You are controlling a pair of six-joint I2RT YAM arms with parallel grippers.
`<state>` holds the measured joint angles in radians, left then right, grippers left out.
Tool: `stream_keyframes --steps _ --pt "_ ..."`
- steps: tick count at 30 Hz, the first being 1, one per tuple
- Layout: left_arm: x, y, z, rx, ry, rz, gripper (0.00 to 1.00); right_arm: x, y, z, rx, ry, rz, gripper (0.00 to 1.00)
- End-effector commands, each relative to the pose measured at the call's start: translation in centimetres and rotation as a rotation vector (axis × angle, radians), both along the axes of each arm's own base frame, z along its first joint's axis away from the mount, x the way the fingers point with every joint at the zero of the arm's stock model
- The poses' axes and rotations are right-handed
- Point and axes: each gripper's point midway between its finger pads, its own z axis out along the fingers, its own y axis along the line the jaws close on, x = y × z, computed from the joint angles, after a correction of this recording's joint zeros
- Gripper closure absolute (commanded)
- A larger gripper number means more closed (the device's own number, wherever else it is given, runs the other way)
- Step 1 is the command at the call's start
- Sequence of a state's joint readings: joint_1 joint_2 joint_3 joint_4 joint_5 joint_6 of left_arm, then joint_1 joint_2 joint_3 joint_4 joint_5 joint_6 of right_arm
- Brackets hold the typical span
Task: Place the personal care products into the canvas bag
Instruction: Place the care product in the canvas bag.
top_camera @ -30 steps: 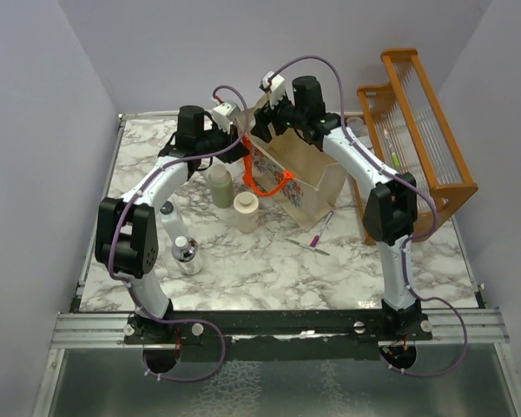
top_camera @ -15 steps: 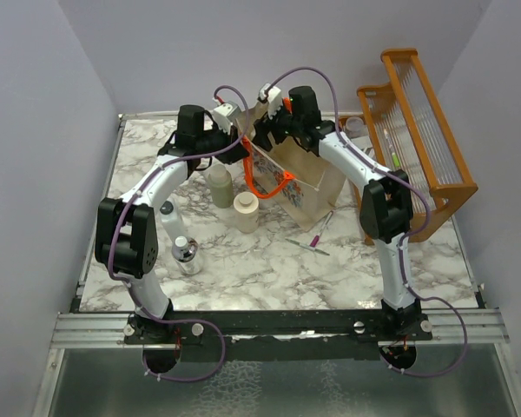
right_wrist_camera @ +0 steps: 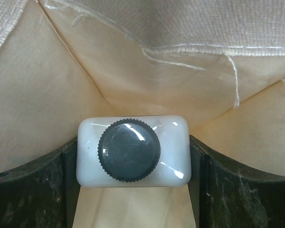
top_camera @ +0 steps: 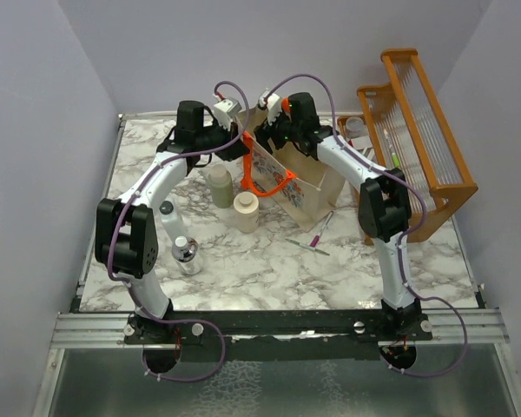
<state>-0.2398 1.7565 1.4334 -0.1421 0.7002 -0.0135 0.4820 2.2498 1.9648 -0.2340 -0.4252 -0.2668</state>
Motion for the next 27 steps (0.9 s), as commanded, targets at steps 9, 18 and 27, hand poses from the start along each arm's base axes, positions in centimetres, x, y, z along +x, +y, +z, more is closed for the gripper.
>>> stream_keyframes --steps 9,18,27 --pt "0.0 0.2 1.5 0.017 -0.052 0.001 1.0 1.6 0.2 1.1 0.007 -0.074 0.021 0.79" --pt "0.5 0.3 0.0 0.034 -0.027 0.018 1.0 2.0 0.2 3.4 0.025 -0.1 0.002 0.5" --pt "0.7 0.4 -0.5 0.038 -0.016 0.024 1.0 2.0 -0.1 5.2 0.024 -0.133 -0.009 0.28"
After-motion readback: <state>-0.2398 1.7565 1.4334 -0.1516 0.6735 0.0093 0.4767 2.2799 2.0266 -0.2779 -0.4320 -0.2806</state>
